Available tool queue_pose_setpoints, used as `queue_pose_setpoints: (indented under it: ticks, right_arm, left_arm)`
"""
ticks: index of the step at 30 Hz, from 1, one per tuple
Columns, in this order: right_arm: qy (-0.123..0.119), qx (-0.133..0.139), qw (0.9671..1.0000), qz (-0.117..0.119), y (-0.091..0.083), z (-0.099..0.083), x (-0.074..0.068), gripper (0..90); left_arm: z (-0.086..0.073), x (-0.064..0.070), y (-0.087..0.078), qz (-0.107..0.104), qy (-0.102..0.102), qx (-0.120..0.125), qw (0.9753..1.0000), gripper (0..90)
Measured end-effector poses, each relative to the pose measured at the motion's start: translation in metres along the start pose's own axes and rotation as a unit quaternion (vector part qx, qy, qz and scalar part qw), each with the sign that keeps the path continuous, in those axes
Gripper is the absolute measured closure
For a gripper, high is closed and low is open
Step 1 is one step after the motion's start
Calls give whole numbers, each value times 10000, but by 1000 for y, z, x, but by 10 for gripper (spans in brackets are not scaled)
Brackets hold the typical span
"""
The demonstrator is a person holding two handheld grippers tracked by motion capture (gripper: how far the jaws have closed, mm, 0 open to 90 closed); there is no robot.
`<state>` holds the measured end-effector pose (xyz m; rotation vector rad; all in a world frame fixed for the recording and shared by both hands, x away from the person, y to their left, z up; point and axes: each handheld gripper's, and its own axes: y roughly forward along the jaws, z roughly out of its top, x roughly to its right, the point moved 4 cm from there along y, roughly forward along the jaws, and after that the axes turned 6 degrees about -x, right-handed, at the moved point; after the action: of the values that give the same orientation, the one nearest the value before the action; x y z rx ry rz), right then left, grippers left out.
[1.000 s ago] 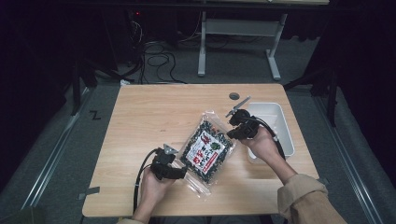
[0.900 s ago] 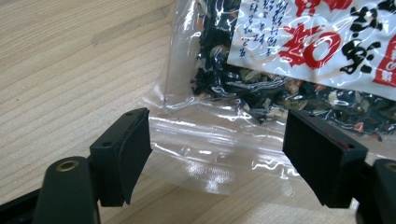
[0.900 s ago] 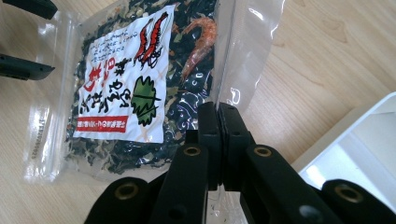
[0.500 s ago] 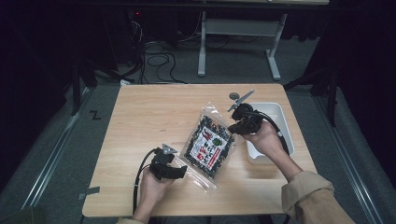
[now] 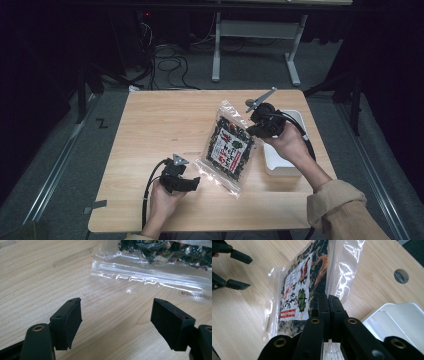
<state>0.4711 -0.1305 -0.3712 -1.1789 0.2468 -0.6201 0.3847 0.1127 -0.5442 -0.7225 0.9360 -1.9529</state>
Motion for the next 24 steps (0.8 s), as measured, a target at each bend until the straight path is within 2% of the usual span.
queue_pose_setpoints:
  ticks: [9, 24]
  right_arm:
    - [-37, 51, 9999, -149, -9, 1, 4, 900]
    - [-112, 178, 9984, -516, -39, 6, 12, 900]
  left_arm:
    - [0, 1, 1, -29, 48, -4, 10000, 258]
    - [-1, 2, 1, -44, 81, 6, 10000, 260]
